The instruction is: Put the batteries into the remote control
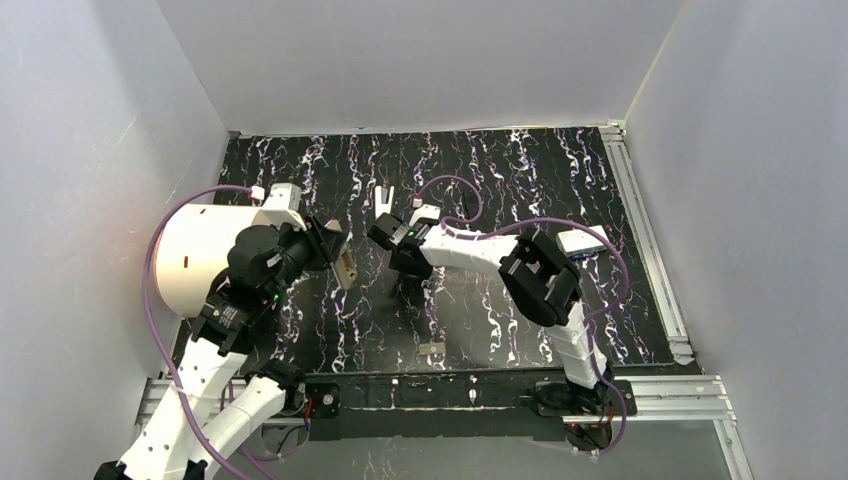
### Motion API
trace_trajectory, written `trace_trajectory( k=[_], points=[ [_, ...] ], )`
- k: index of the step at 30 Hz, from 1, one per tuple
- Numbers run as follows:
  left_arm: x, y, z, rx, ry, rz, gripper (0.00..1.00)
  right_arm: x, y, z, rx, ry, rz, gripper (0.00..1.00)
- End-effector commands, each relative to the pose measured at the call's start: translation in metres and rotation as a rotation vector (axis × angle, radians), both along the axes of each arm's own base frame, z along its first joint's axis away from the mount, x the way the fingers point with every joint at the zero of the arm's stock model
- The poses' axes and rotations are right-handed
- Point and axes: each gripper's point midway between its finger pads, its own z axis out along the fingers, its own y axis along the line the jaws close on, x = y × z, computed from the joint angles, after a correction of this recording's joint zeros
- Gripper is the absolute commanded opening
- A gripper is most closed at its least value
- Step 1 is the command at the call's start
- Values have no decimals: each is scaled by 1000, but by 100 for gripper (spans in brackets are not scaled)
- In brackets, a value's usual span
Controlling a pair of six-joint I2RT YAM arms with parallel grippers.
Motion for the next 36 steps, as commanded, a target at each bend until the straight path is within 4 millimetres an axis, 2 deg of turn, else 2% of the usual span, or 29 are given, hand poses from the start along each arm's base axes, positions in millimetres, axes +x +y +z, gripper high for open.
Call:
trace_trajectory(
  k=[1,5,12,16,19,25,30,36],
  points=[
    [1,5,0,39,-6,11,0,4,-10,-7,-96,-11,-18,58],
    [2,8,-3,62,2,19,0,0,-5,-8,-79,8,6,60],
    [1,11,-4,72,6,28,0,6,11,22,22,-54,34,61],
    [1,11,-3,70,2,31,0,13,18,33,62,-96,40,67],
    [1,11,-2,72,2,29,0,15,18,32,60,-107,38,71],
    [-1,11,-4,73,8,21,0,16,16,14,17,-91,37,73],
    [-2,12,-6,76,12,26,0,13,11,2,-45,-57,65,69],
    [-2,14,-8,79,16,32,0,6,11,-6,-106,-50,181,64]
  ],
)
